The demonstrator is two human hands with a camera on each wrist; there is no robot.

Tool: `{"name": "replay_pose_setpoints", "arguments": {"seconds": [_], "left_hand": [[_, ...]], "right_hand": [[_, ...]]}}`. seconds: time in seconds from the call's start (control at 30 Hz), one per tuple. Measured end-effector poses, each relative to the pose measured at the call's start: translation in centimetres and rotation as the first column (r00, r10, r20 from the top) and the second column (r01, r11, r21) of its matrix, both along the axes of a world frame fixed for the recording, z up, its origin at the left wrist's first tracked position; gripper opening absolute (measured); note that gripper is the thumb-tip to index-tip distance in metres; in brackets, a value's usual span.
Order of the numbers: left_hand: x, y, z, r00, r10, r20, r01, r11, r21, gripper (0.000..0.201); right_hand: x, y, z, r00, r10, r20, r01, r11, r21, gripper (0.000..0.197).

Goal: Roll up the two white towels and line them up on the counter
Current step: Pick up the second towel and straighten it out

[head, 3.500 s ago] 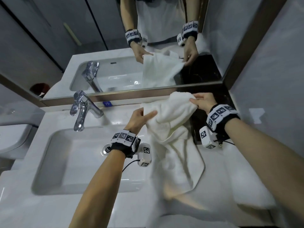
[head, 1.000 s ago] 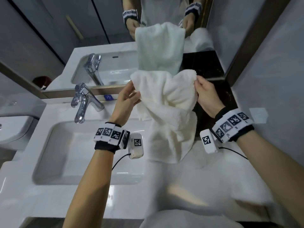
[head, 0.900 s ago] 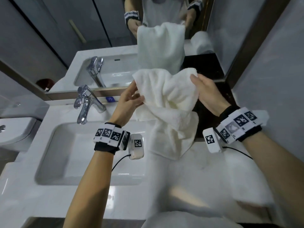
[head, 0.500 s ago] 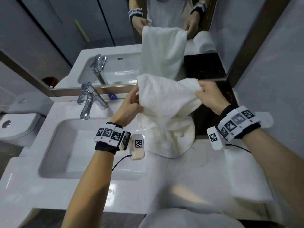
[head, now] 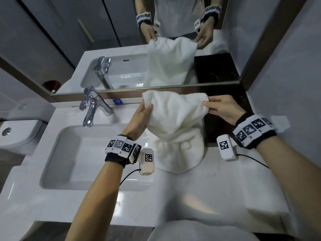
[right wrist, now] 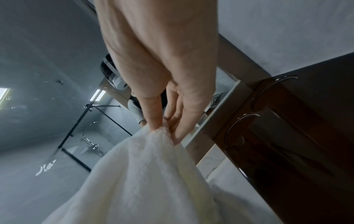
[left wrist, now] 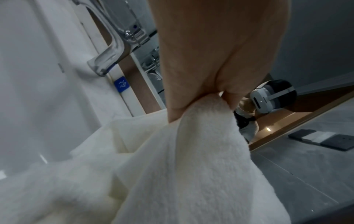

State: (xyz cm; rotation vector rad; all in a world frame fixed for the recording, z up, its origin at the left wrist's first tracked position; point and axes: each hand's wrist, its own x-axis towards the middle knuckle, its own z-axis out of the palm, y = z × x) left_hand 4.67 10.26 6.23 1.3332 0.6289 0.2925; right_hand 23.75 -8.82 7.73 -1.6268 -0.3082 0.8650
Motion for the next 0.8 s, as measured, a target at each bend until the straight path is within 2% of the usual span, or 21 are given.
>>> {"name": "replay_pose_setpoints", "arguments": {"seconds": [0.3, 0.37, 0.43, 0.47, 0.53, 0.6, 0.7, 0.8], "left_hand": [[1.0, 0.2, -1.3, 0.999, -0.040, 0.029, 0.040, 0.999, -0.028, 0.051], [1.4, 0.4, -1.5, 0.999, -0.021, 0.029, 0.022, 0.999, -0.035, 0.051], [1.8, 0.5, -1.8, 0.999, 0.009, 0.036, -0.007, 0.999, -0.053, 0.050], [2.1, 0.6, -2.0, 0.999, 0.026, 0.038, -0.024, 0.998, -0.060, 0.050], [2.6, 0.7, -2.4, 0.998, 0.049, 0.034, -0.046, 0.997, -0.069, 0.047], [3.1, 0.9, -2.9, 0.999, 0.040, 0.020, -0.039, 0.998, -0.058, 0.046], [3.3, 1.5, -4.2, 0.999, 0.055, -0.003, -0.055, 0.996, -0.073, 0.045], [3.1, 2.1, -5.8, 0.983, 0.114, -0.146, -0.135, 0.979, -0.150, 0.046]], "right_hand": [[0.7, 1.3, -1.3, 0.999, -0.046, 0.028, 0.048, 0.996, -0.072, 0.028], [1.1, 1.5, -1.7, 0.996, -0.064, -0.060, 0.065, 0.998, 0.005, 0.038], [1.3, 1.7, -2.2, 0.979, -0.013, -0.201, 0.027, 0.997, 0.070, 0.043], [1.1, 1.8, -2.5, 0.975, 0.017, -0.220, -0.005, 0.998, 0.056, 0.045], [0.6, 2.3, -3.7, 0.985, 0.040, -0.170, -0.041, 0.999, 0.000, 0.054], [0.2, 2.9, -5.2, 0.997, -0.026, -0.069, 0.020, 0.997, -0.081, 0.059], [0.4, 3.8, -6.7, 0.989, -0.132, 0.065, 0.141, 0.976, -0.163, 0.042], [1.0, 4.3, -7.3, 0.975, -0.077, 0.208, 0.124, 0.968, -0.220, 0.035]]}}
